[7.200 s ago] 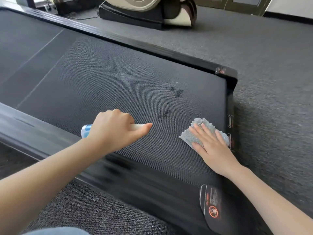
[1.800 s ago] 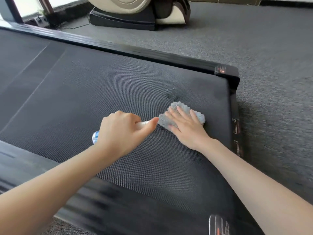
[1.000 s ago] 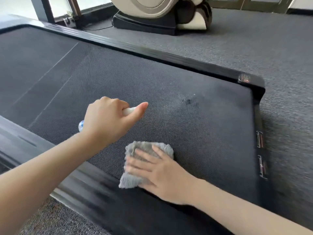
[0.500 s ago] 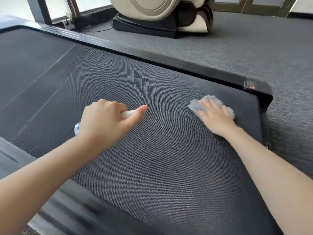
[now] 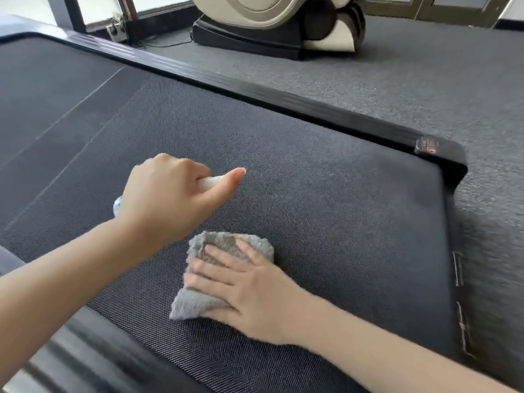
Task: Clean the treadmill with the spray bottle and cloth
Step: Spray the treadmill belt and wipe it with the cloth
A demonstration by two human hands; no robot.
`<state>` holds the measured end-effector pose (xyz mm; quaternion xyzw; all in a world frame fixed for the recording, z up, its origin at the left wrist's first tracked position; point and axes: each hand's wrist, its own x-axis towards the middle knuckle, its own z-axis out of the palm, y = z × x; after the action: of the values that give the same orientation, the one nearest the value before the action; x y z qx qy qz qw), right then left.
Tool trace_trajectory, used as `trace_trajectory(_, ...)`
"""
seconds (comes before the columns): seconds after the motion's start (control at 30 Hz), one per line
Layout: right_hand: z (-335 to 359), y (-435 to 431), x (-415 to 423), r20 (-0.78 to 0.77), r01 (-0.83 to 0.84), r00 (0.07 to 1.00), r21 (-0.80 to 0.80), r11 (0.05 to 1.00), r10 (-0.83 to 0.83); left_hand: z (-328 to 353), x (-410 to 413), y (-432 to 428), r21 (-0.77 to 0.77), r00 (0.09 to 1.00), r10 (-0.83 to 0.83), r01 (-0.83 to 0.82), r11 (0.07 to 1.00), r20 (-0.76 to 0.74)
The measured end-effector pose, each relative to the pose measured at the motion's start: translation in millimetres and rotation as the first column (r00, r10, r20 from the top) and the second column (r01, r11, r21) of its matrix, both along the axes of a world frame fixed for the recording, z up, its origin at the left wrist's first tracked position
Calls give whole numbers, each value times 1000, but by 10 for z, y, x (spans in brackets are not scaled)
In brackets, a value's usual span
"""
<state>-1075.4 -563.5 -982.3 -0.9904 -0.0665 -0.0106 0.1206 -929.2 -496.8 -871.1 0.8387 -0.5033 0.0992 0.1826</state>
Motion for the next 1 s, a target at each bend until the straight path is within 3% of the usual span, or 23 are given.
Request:
trace_trajectory(0.07, 87, -129, 24, 21, 38, 999, -66, 997, -37, -10, 10, 9, -3, 1000, 0, 0, 1000, 9)
trace_trajectory(0.13, 194, -512, 218, 30, 237, 971, -93, 967, -235, -6, 22, 19, -6, 1000, 10, -10, 1000, -1)
trace_trajectory(0.23, 180, -1365, 434, -21, 546, 836, -71, 835, -548, 7, 33, 43, 4, 999, 31, -31, 1000, -11)
trace_trajectory(0.33, 53, -1912, 532, -132, 677, 714, -121, 726, -688, 36, 25, 55, 12, 999, 40, -40, 999, -8)
trace_trajectory(0.47, -16, -1766, 549, -96, 672, 730, -77, 736, -677, 89, 21, 62, -3, 999, 35, -35, 999, -7)
trace_trajectory(0.6, 2, -974, 19, -56, 475, 880, 42, 879, -473, 102, 10, 39, -16, 1000, 11, -11, 1000, -8)
trace_trajectory(0.73, -19, -324, -486, -42, 300, 953, 10, 954, -300, 61, 16, -24, -16, 1000, -7, 8, 1000, 10)
trace_trajectory(0.87, -37, -633, -325, -55, 329, 942, -46, 943, -331, -3, 21, -74, -16, 999, -31, 31, 999, 19)
trace_trajectory(1.0, 48, -1280, 65, -86, 497, 862, -52, 866, -500, -50, 62, -41, 2, 1000, -22, 22, 1000, 17)
